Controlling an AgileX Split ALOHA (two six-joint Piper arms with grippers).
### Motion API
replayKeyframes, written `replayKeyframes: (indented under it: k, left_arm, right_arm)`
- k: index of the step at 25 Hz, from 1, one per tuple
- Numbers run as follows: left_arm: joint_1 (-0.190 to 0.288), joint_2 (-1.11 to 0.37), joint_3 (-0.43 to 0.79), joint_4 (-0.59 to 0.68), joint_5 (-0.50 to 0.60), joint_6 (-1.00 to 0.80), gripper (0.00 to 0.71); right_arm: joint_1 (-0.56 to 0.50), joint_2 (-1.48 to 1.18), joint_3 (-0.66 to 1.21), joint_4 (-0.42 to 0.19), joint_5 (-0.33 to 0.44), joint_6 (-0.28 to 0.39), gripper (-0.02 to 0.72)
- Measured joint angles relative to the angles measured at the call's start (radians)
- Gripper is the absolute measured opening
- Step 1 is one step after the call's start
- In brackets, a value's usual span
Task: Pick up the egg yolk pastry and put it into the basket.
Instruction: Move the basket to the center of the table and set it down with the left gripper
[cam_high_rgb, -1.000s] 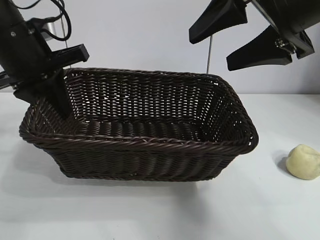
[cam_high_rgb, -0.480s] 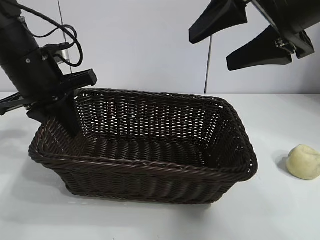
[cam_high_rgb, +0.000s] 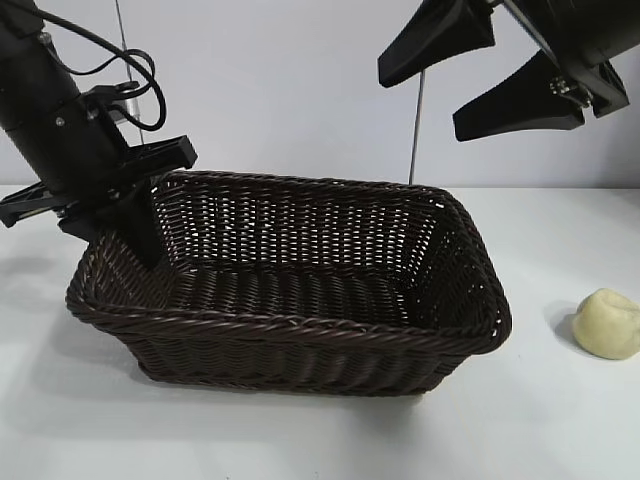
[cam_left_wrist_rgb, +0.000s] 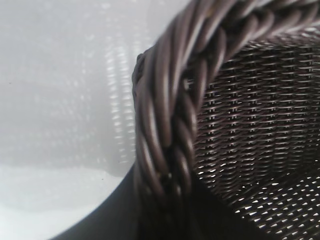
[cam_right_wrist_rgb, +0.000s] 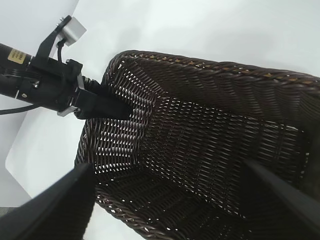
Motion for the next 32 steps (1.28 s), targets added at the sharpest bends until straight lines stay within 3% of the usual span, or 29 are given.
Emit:
replayKeyframes:
  k: [15, 18, 23, 24, 27, 32]
  left_arm:
    - [0.0, 0.038, 0.0, -0.011, -0.002, 0.0, 0.102]
    - [0.0, 0.038, 0.0, -0.022, -0.002, 0.0, 0.195]
    - [0.0, 0.038, -0.002, -0.039, -0.002, 0.001, 0.498]
    - [0.0, 0.038, -0.002, -0.039, -0.001, 0.001, 0.533]
    - [0.0, 0.038, -0.005, -0.027, 0.021, 0.001, 0.587]
    - [0.0, 0.016, -0.005, 0.017, 0.063, 0.001, 0.601]
  right_arm:
    - [0.0, 0.0, 0.0, 0.001, 0.0, 0.0, 0.571]
    - [0.0, 0.0, 0.0, 0.001, 0.0, 0.0, 0.571]
    - [0.0, 0.0, 0.0, 0.001, 0.0, 0.0, 0.571]
    - [0.0, 0.0, 0.0, 0.001, 0.0, 0.0, 0.571]
    - [0.0, 0.0, 0.0, 0.001, 0.0, 0.0, 0.571]
    - [0.0, 0.0, 0.0, 0.001, 0.0, 0.0, 0.571]
